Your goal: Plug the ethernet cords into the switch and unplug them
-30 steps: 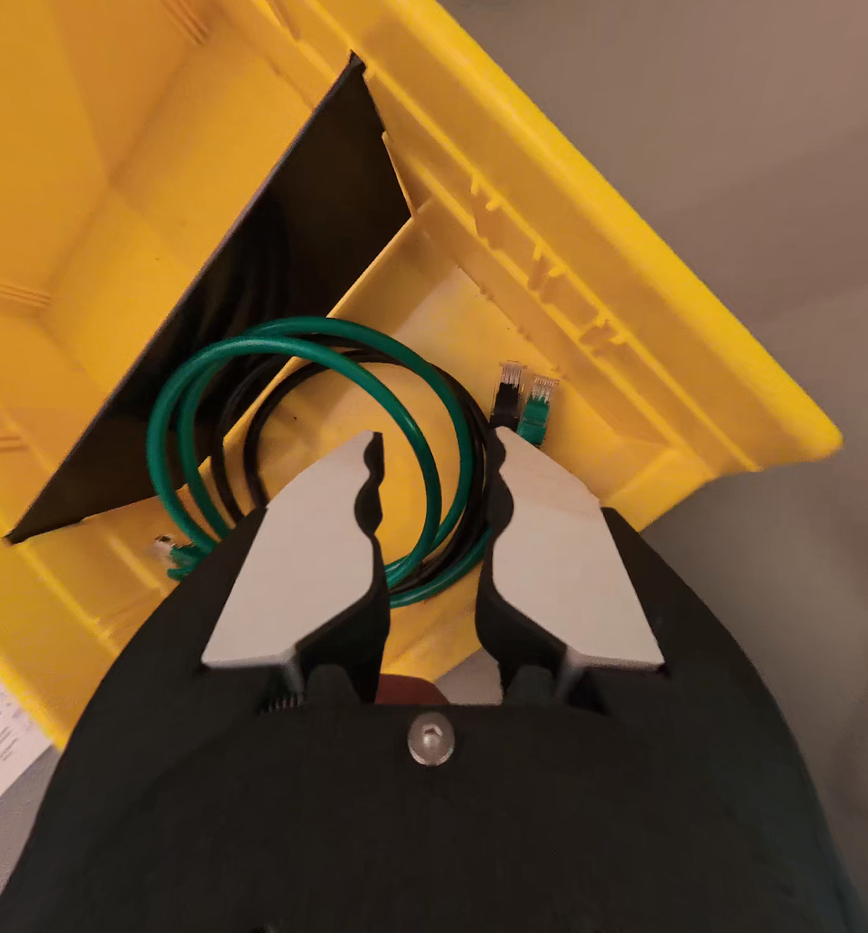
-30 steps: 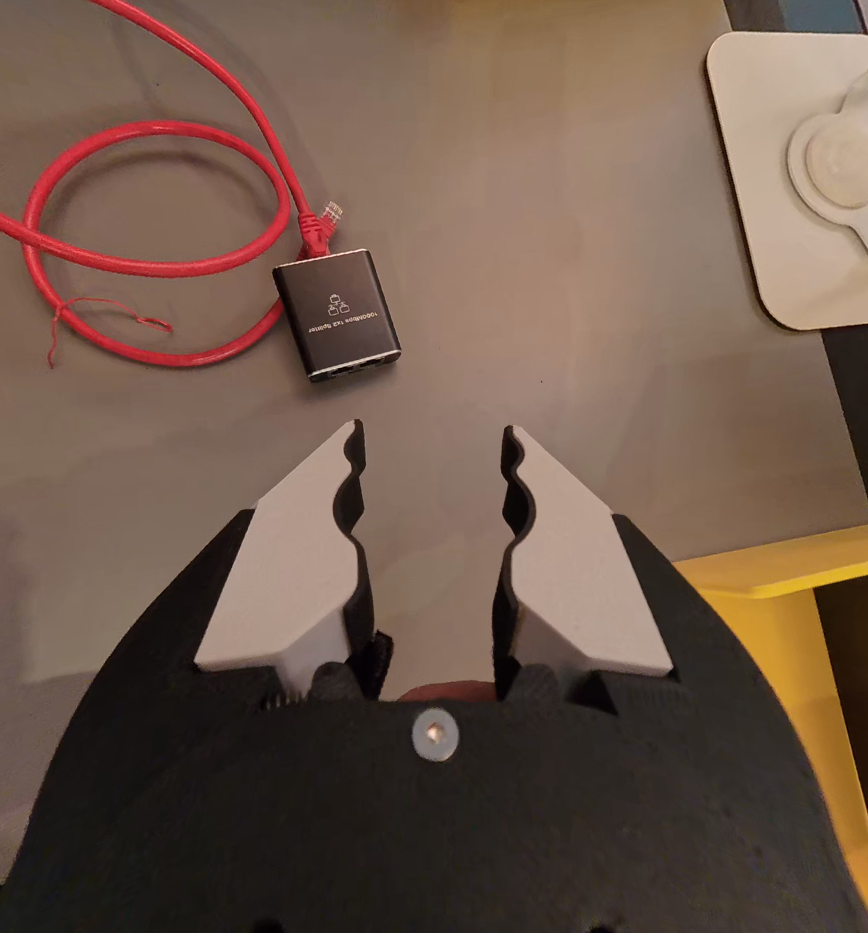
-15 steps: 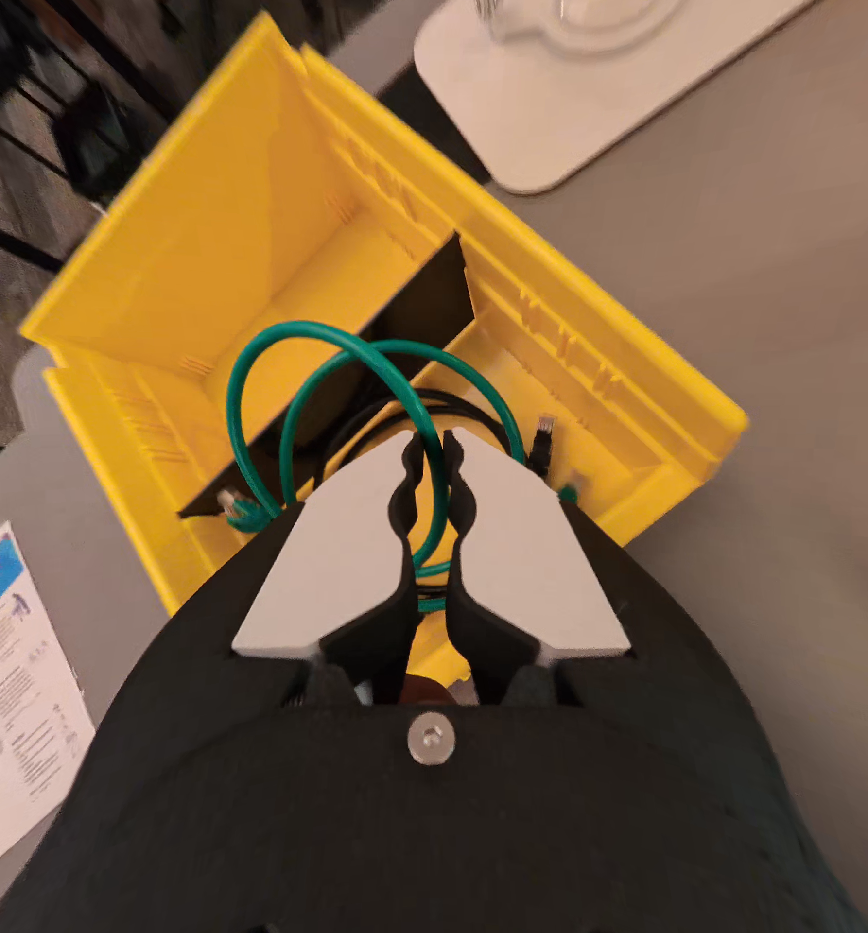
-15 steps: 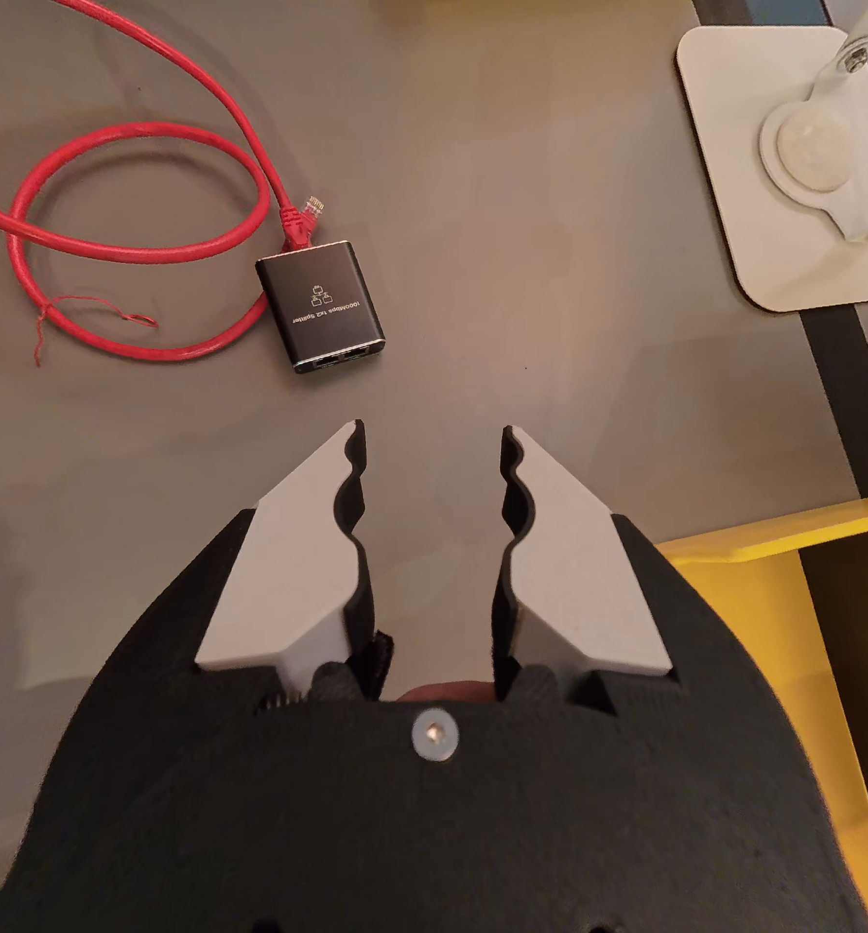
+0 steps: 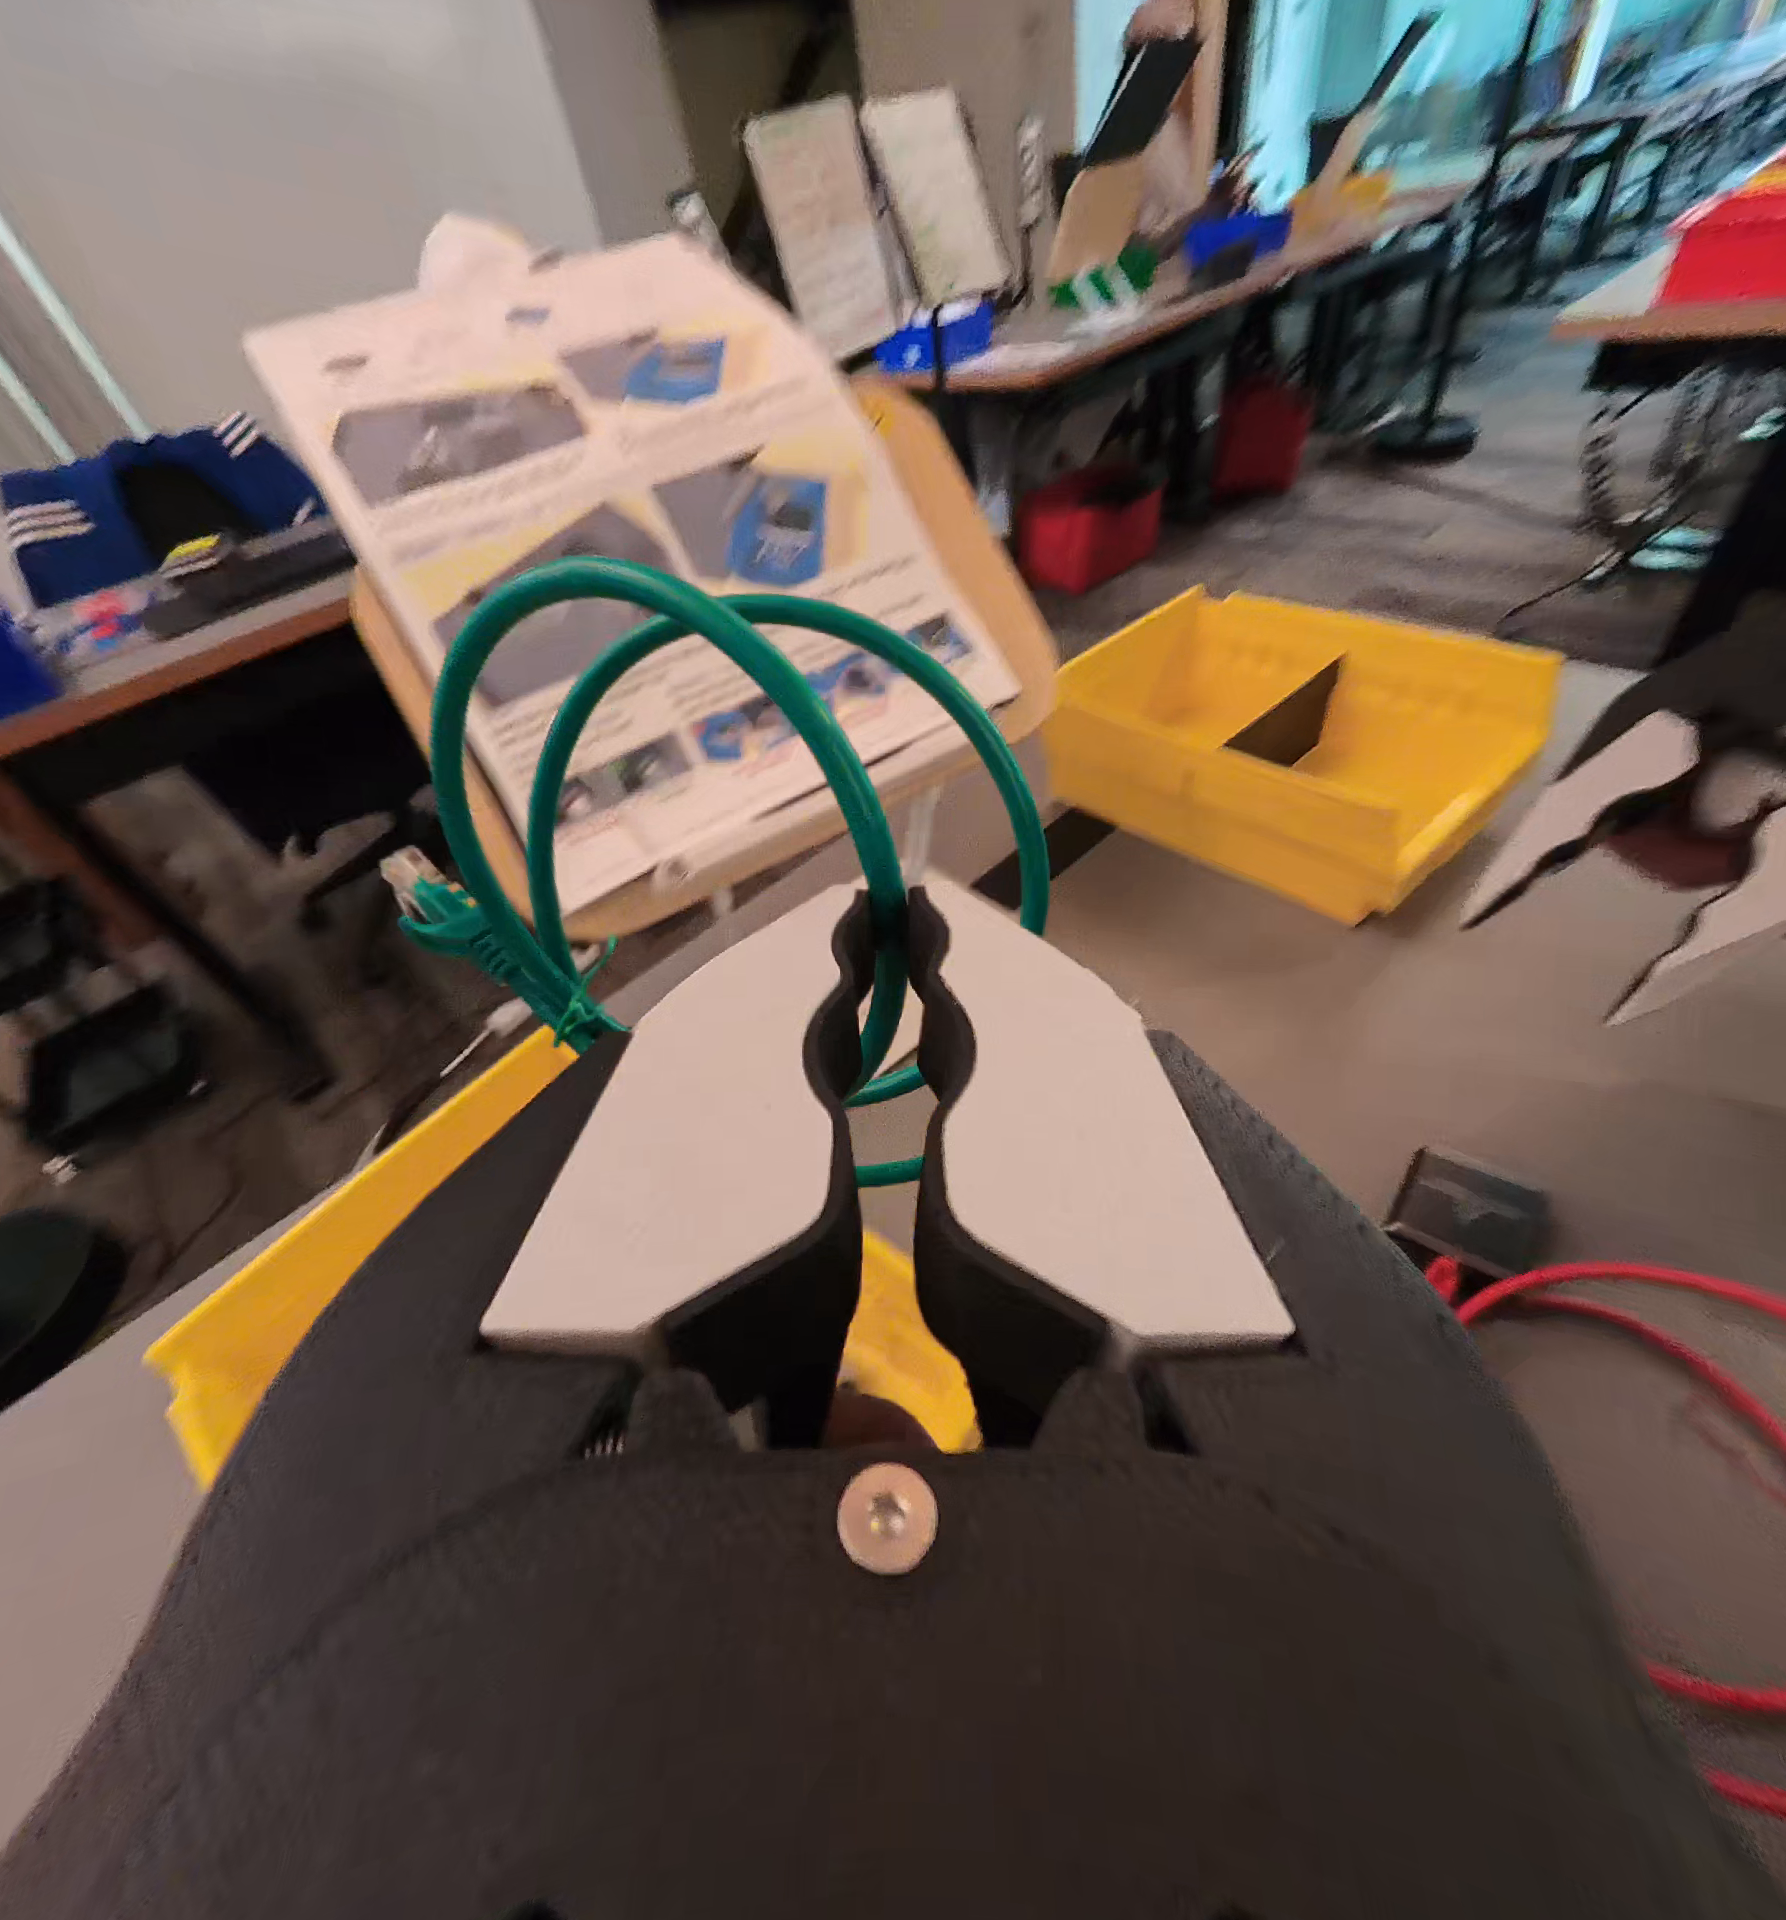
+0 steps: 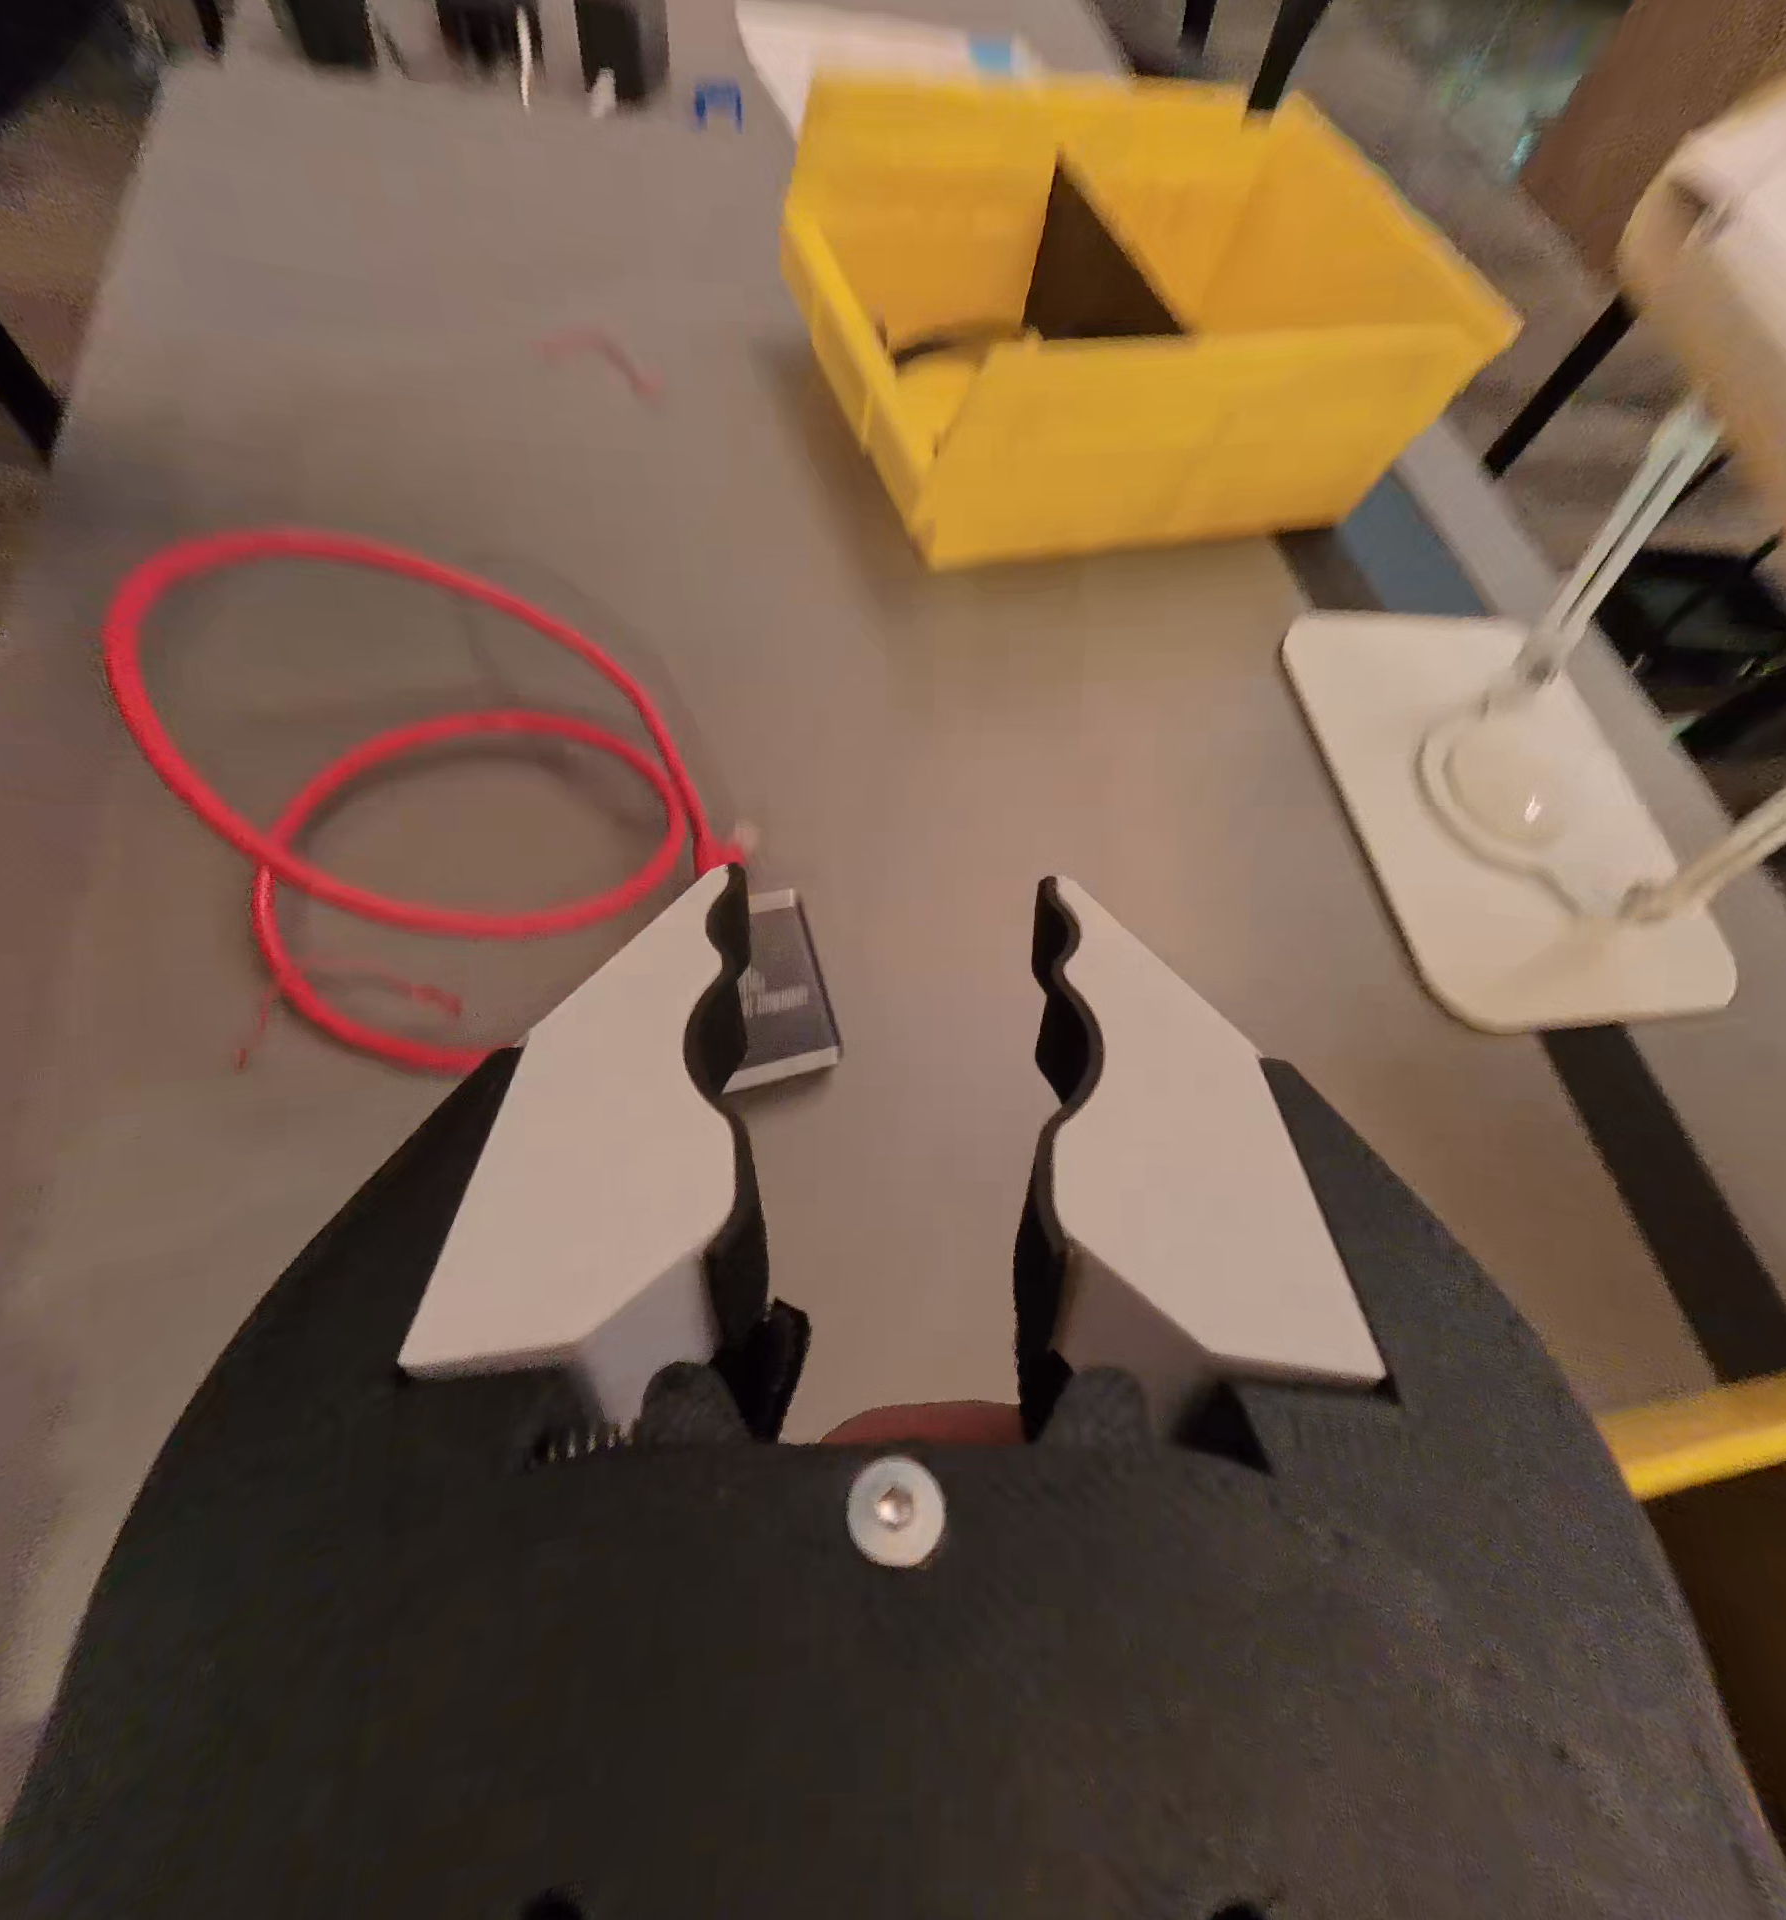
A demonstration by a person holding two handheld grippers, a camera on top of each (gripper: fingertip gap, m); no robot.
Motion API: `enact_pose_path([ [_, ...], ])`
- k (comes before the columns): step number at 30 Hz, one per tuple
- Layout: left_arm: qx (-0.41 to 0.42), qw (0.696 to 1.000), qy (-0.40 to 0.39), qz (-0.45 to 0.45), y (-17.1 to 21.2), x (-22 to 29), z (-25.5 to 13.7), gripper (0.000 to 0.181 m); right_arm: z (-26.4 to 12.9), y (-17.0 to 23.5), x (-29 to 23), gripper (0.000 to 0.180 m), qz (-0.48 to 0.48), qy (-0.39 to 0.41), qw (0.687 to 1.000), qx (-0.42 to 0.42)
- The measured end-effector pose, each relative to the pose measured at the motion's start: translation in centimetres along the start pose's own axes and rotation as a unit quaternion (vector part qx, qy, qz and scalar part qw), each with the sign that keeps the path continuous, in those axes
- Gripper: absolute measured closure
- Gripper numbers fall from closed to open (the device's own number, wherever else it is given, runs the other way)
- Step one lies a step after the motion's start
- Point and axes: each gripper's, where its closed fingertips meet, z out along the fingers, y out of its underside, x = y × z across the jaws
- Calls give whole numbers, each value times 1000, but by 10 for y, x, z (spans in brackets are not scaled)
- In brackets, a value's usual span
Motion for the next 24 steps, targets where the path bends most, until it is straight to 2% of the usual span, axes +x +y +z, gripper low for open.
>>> enact_pose_path([
  [3, 44, 997, 57, 1, -28, 38, 4, 176, 0, -53, -2, 123, -15, 21, 994, 105],
  [5, 78, 992, 99, 9, -43, 67, 8, 176, -8, -87, -3, 130, -15, 39, 983, 180],
  [9, 187, 953, 237, 5, -74, 136, -3, 176, -27, -116, 8, 136, 56, 40, 956, 285],
  [11, 224, 930, 290, -5, -82, 162, -7, 176, -38, -121, 20, 143, 118, 35, 930, 346],
  [14, 269, 895, 355, -18, -86, 194, -10, 176, -55, -132, 22, 142, 216, -58, 868, 443],
  [16, 287, 874, 391, -34, -85, 211, -9, 176, -55, -137, 16, 131, 243, -110, 845, 463],
  [19, 316, 836, 444, -67, -81, 229, -10, 176, -55, -148, 0, 131, 245, -162, 828, 478],
  [21, 324, 825, 456, -74, -75, 237, -5, 176, -59, -154, -9, 134, 245, -198, 811, 494],
  [22, 328, 818, 466, -79, -73, 241, -5, 176, -61, -157, -13, 130, 251, -216, 802, 498],
  [23, 332, 814, 469, -84, -71, 242, -4, 176, -61, -158, -13, 140, 255, -221, 801, 494],
  [24, 335, 811, 472, -85, -69, 243, -5, 176, -59, -156, -12, 159, 249, -208, 810, 489],
])
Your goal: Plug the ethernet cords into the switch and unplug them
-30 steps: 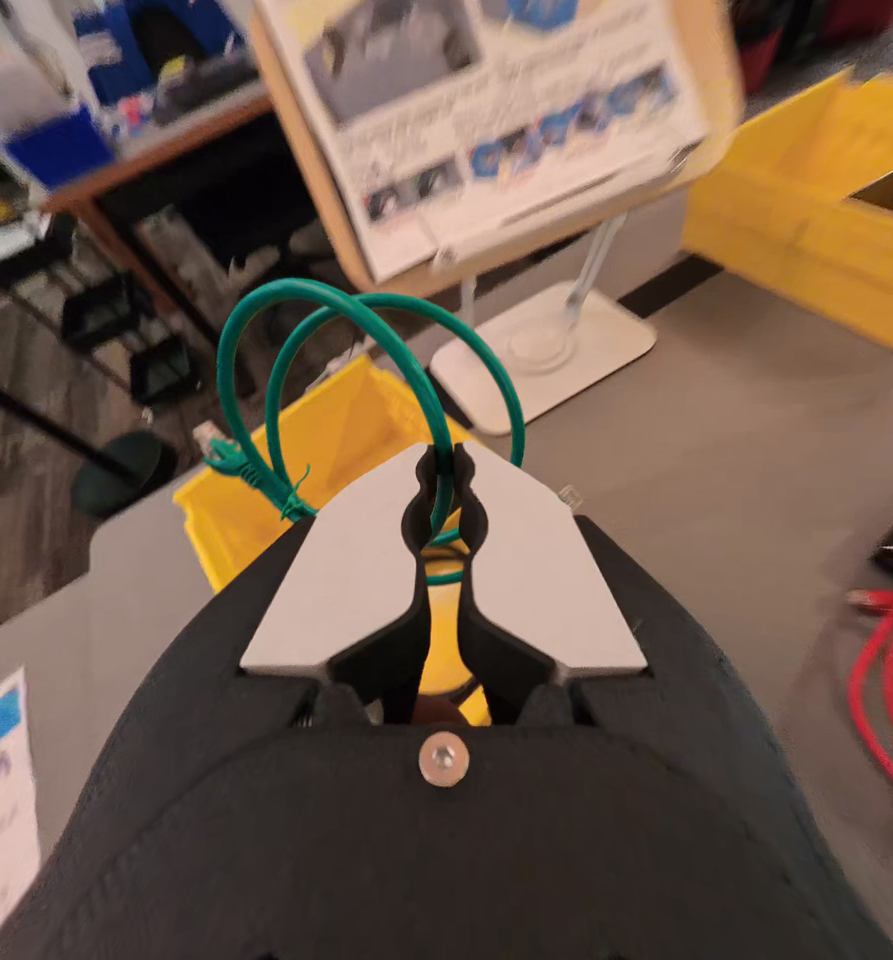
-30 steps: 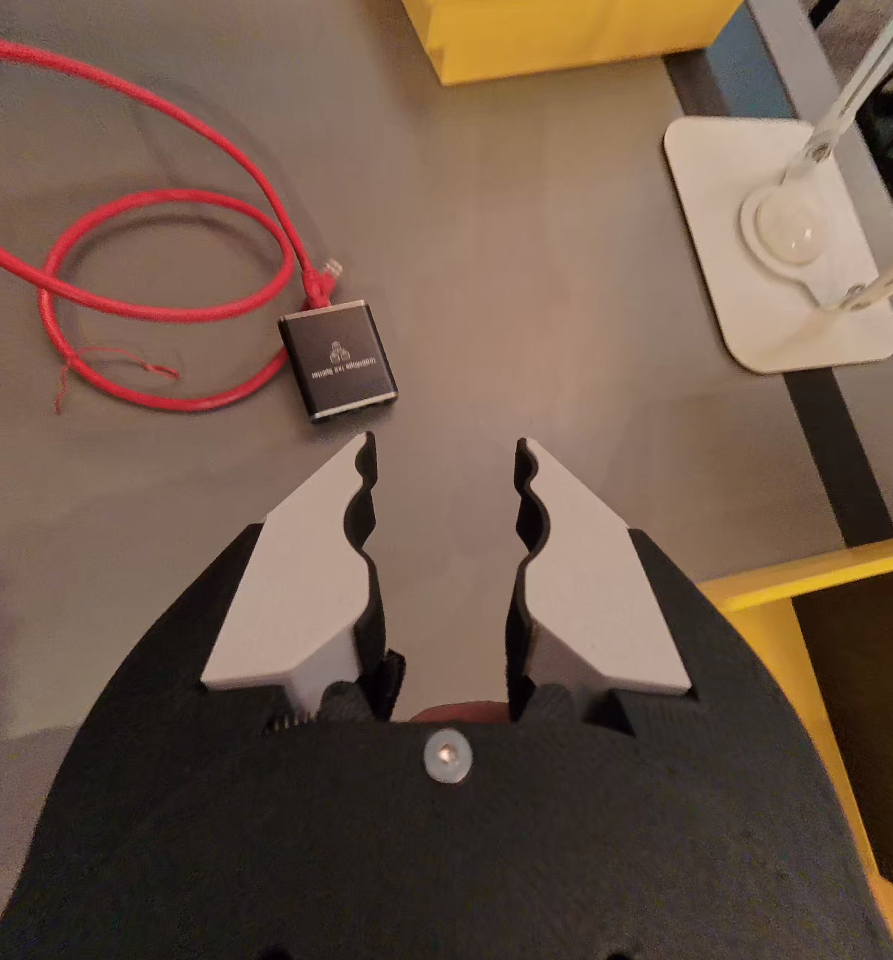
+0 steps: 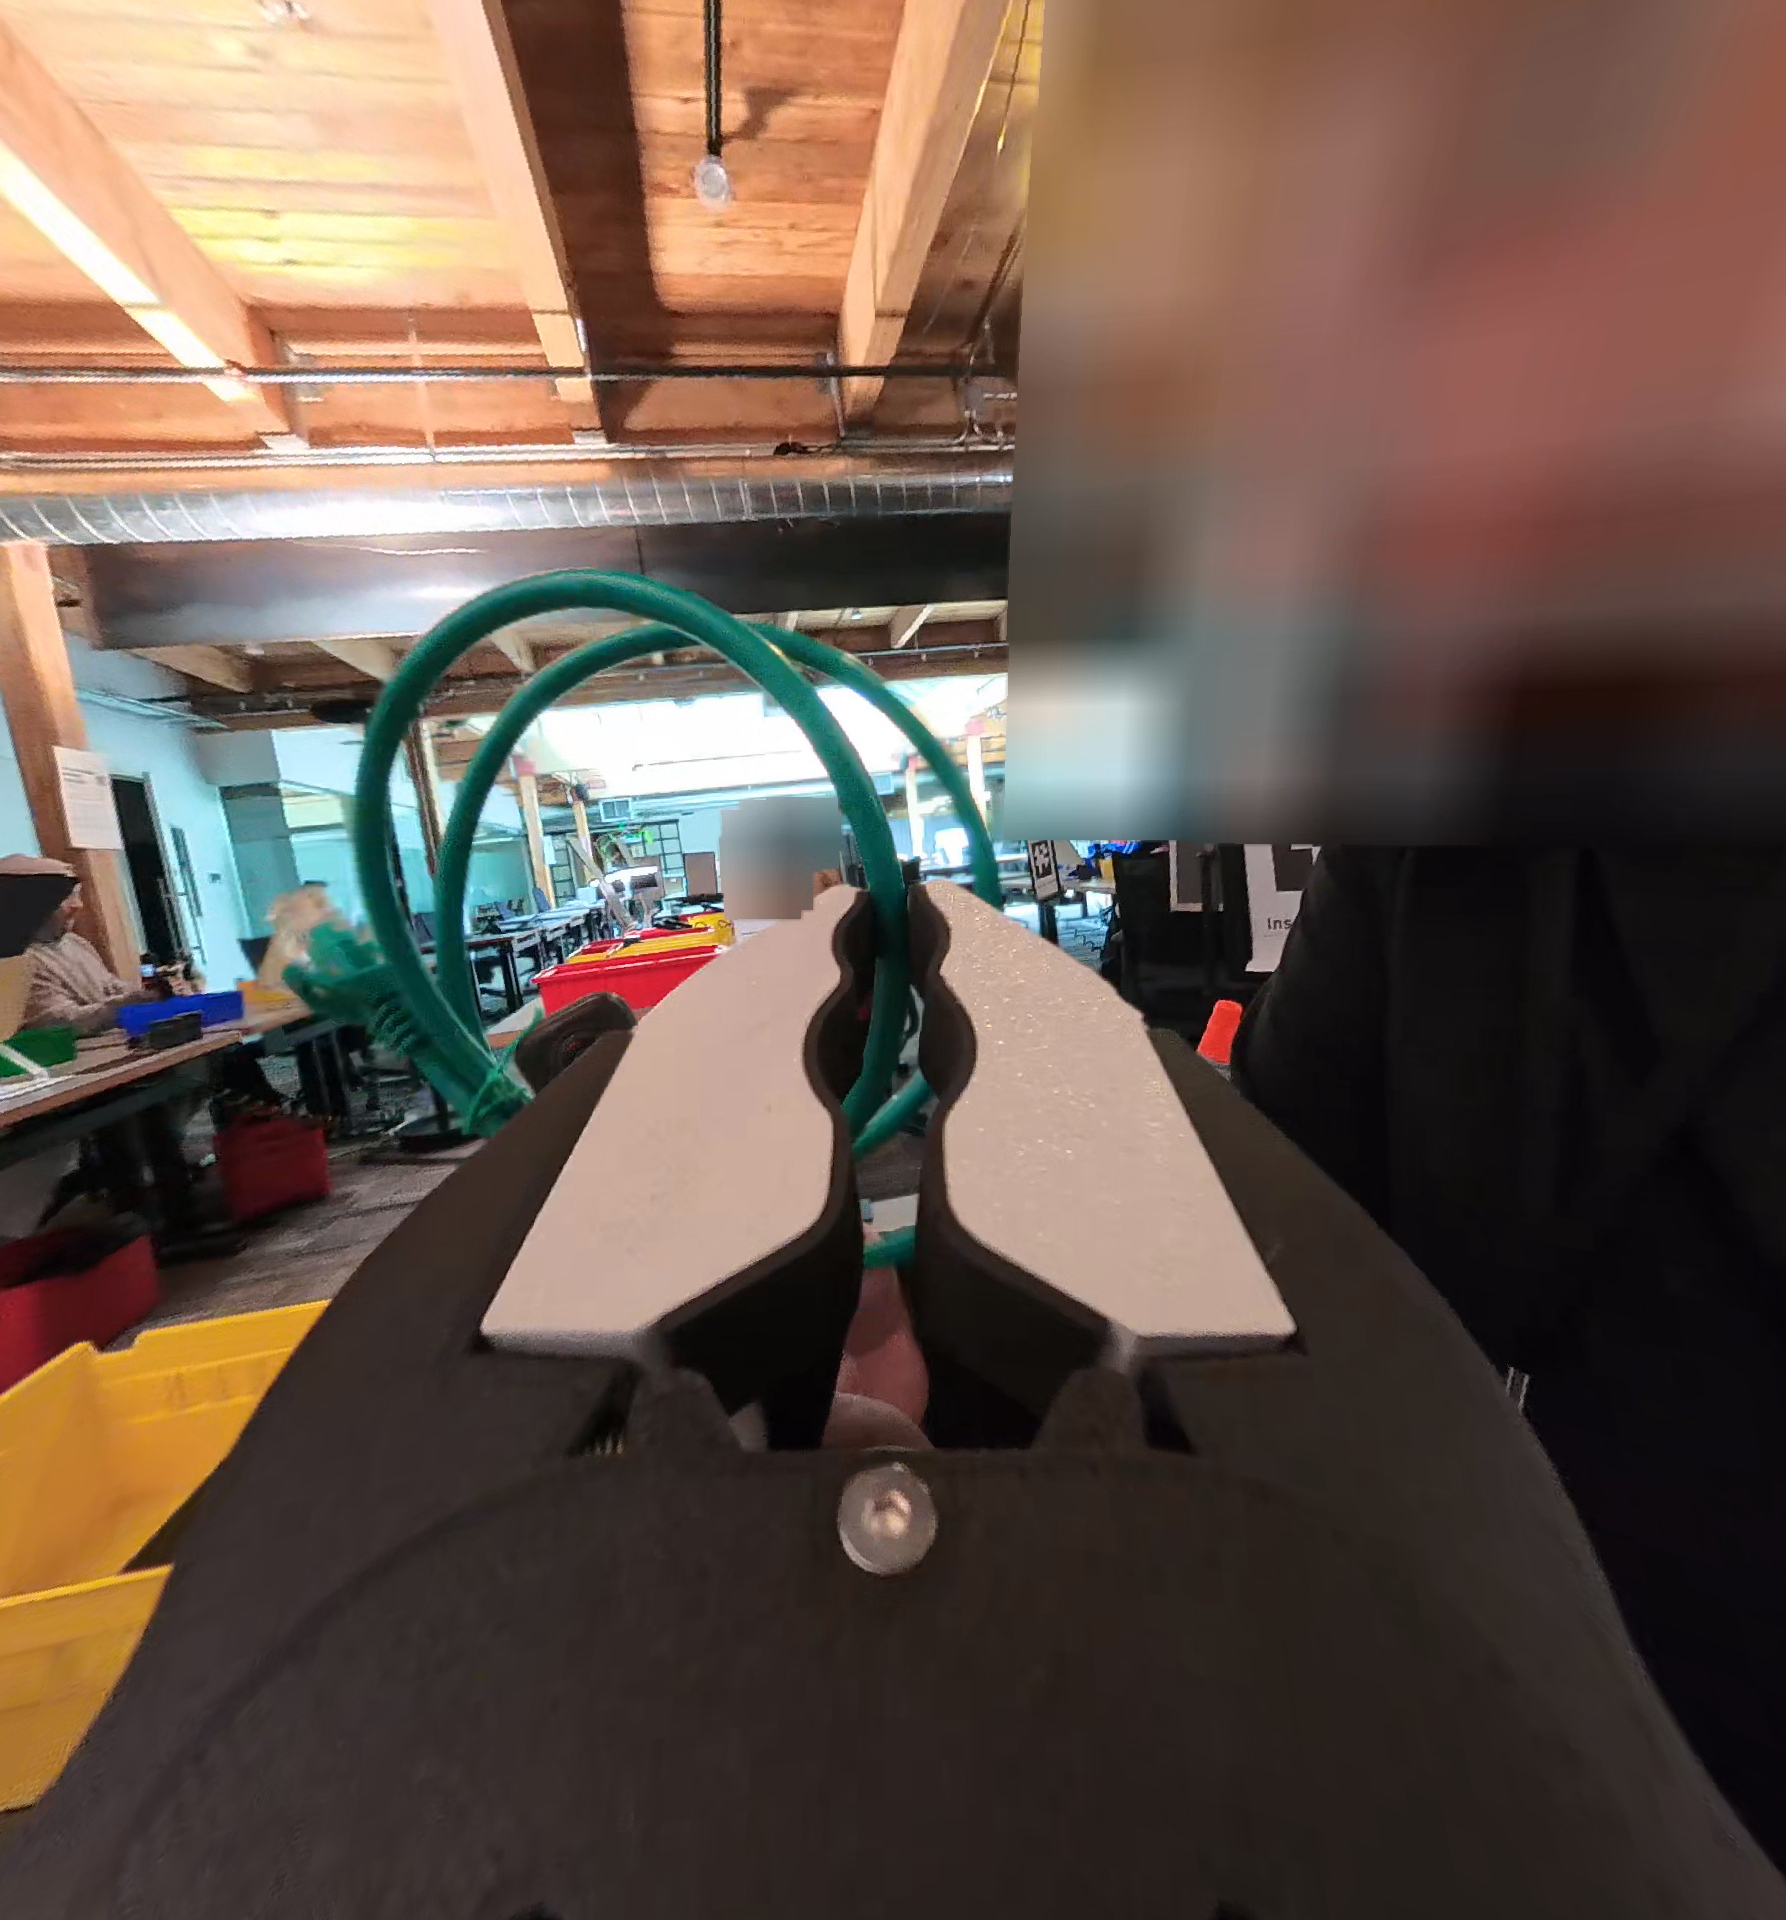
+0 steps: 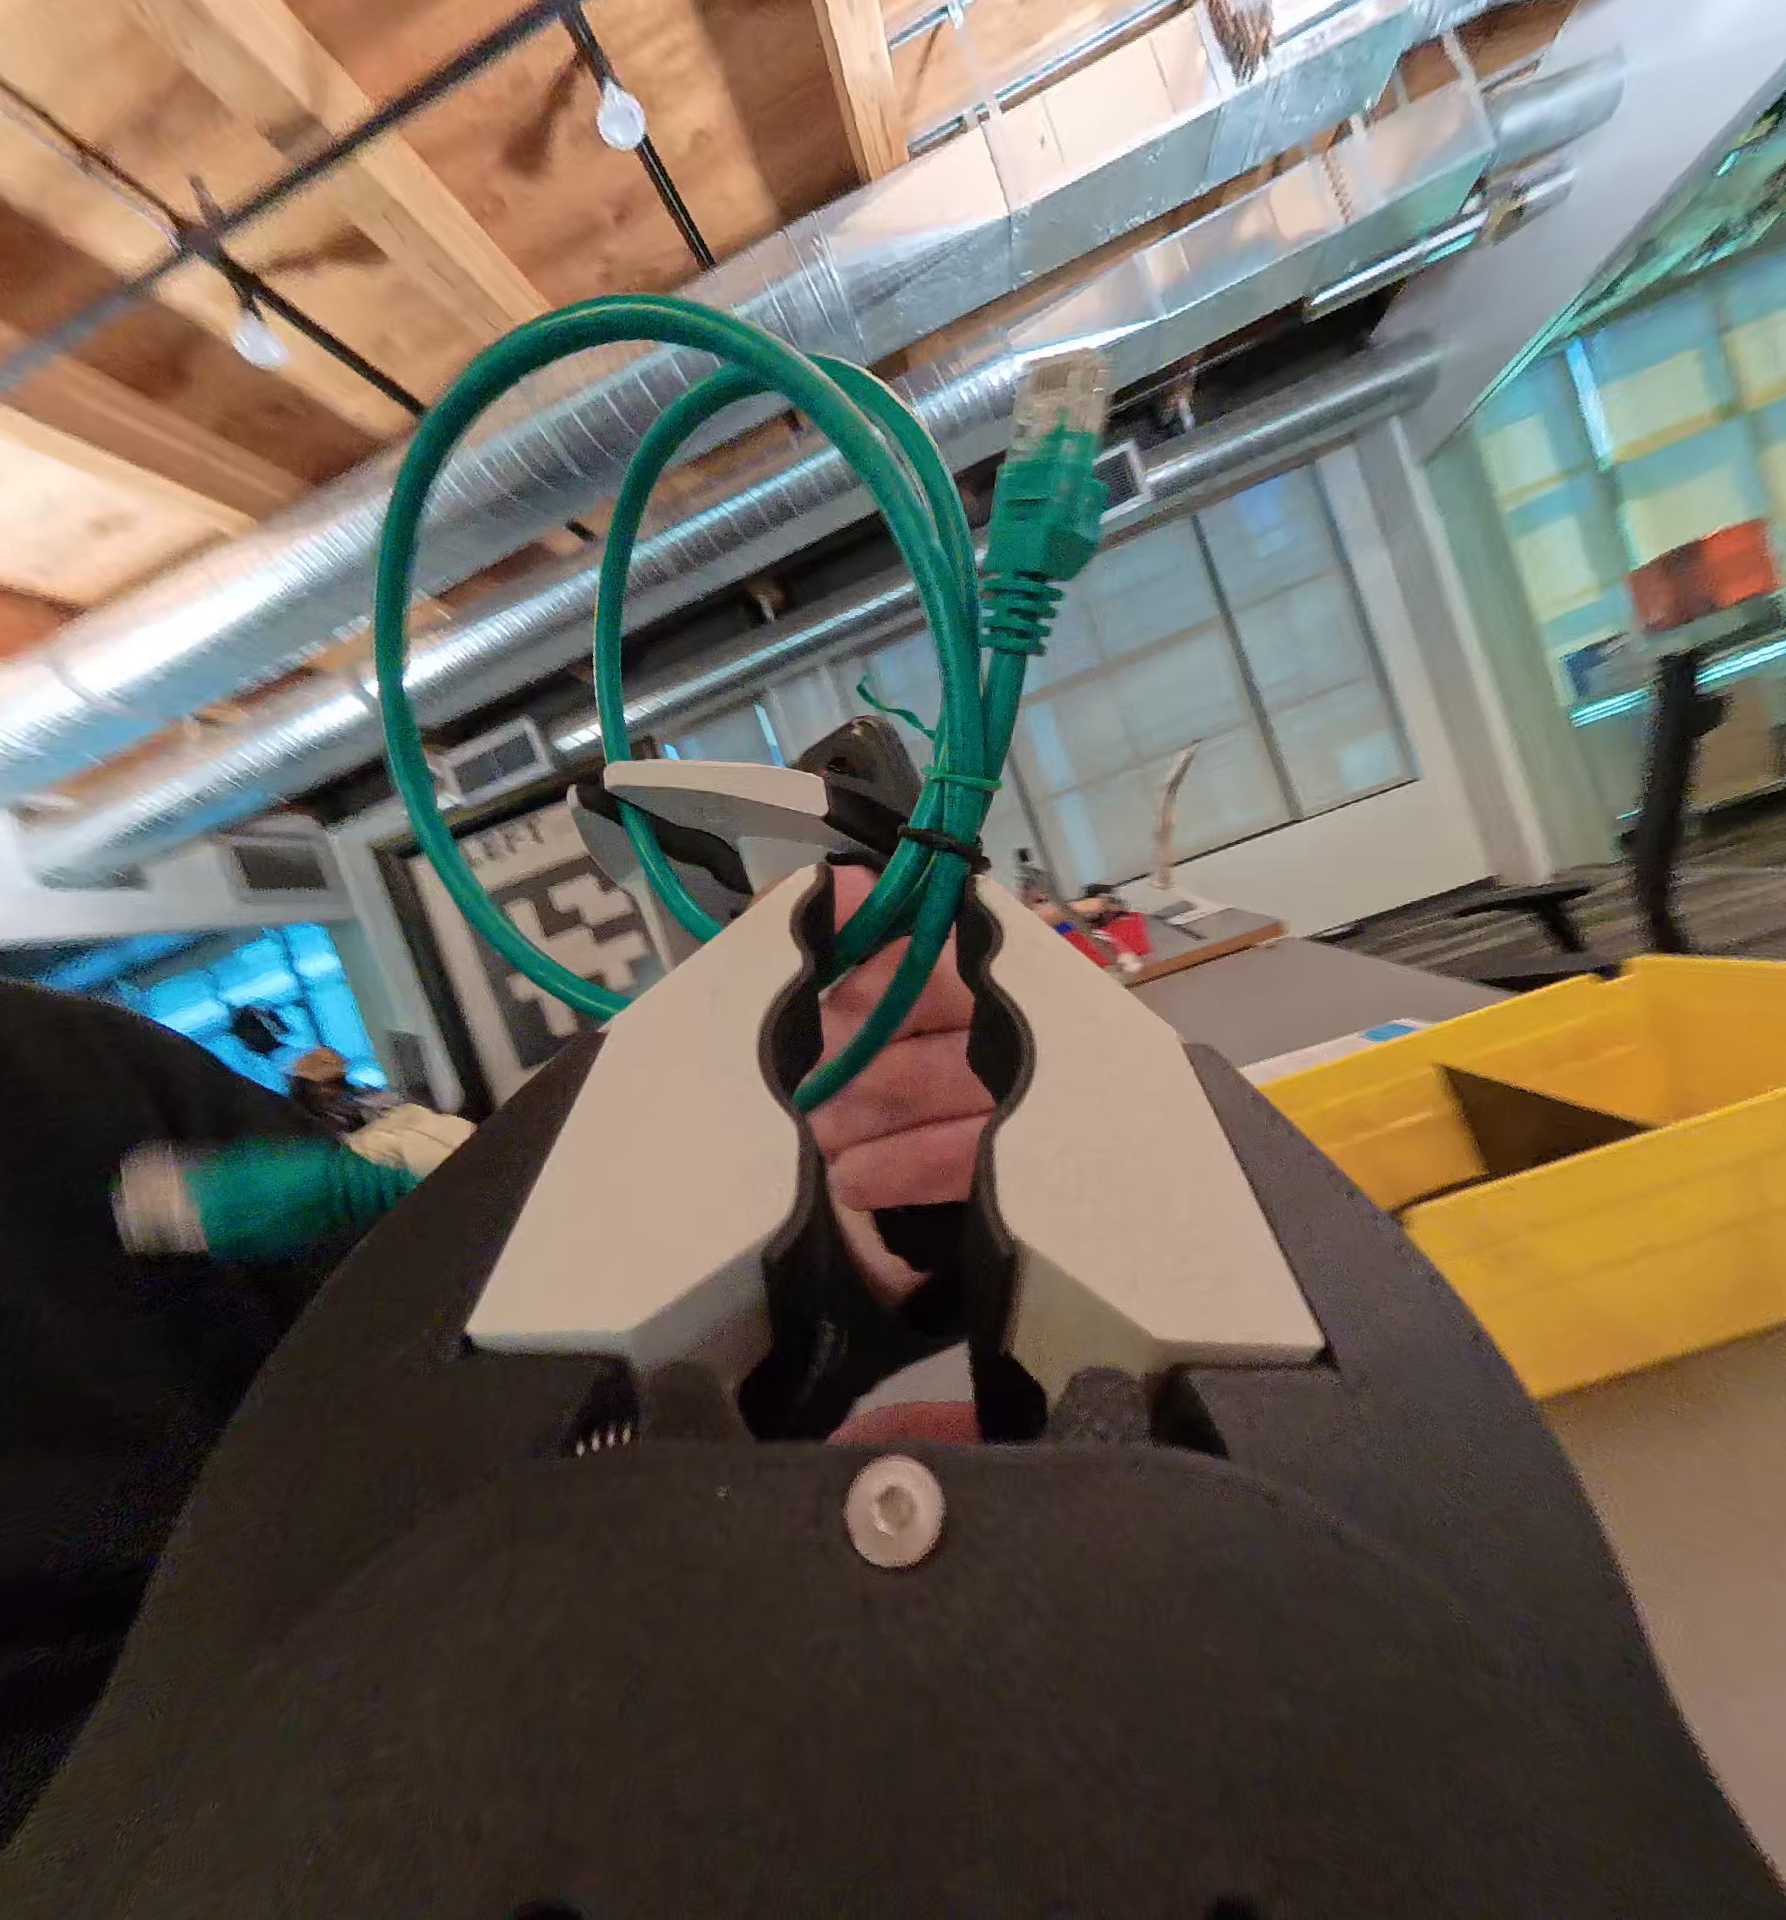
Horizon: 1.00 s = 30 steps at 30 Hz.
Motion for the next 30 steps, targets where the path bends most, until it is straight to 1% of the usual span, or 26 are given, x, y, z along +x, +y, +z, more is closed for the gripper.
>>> enact_pose_path([
  [3, -19, 999, -26, 8, 8, -4, -7, 175, -10, -12, 2, 169, -60, 29, 998, 2],
  [5, -47, 997, -56, 2, 20, -12, -14, 172, -17, -24, 4, 172, -106, 61, 992, -1],
  [8, -60, 989, -134, -10, 28, -34, -33, 170, -26, -33, 14, 172, -185, 138, 972, -45],
  [9, -55, 985, -161, -7, 24, -40, -42, 165, -30, -35, 18, 173, -215, 169, 960, -67],
  [11, -51, 968, -245, 24, 8, -55, -62, 138, -40, -41, 27, 173, -279, 232, 924, -116],
  [13, -99, 946, -298, 88, -7, -55, -67, 116, -53, -44, 36, 173, -329, 290, 881, -176],
  [15, -203, 902, -340, 173, -8, -56, -58, 98, -64, -47, 42, 173, -359, 328, 846, -220],
  [16, -260, 873, -351, 218, -4, -57, -50, 95, -68, -45, 44, 172, -372, 339, 828, -248],
  [17, -323, 831, -367, 265, 2, -63, -45, 94, -70, -39, 45, 172, -383, 343, 810, -282],
  [18, -383, 785, -379, 305, 10, -70, -42, 87, -72, -33, 46, 172, -393, 346, 792, -315],
  [19, -426, 747, -382, 340, 16, -76, -37, 80, -74, -27, 48, 172, -405, 351, 770, -346],
  [20, -450, 723, -371, 371, 22, -79, -28, 79, -76, -21, 50, 172, -414, 352, 750, -377],
  [22, -504, 682, -333, 413, 38, -82, -14, 81, -74, -6, 49, 172, -424, 339, 728, -419],
  [23, -528, 657, -317, 435, 44, -85, -9, 82, -73, -2, 48, 172, -426, 335, 723, -428],
  [25, -574, 619, -282, 455, 58, -90, -6, 90, -68, 7, 43, 172, -425, 317, 724, -441],
  [27, -635, 562, -261, 462, 67, -98, -20, 107, -64, 9, 37, 172, -425, 307, 727, -443],
  [28, -655, 549, -245, 457, 71, -98, -26, 116, -62, 8, 33, 173, -424, 299, 735, -437],
  [29, -666, 550, -229, 449, 76, -97, -29, 128, -59, 8, 28, 173, -422, 288, 743, -432],
  [30, -669, 555, -218, 444, 80, -96, -30, 135, -58, 8, 24, 174, -421, 277, 750, -428],
])
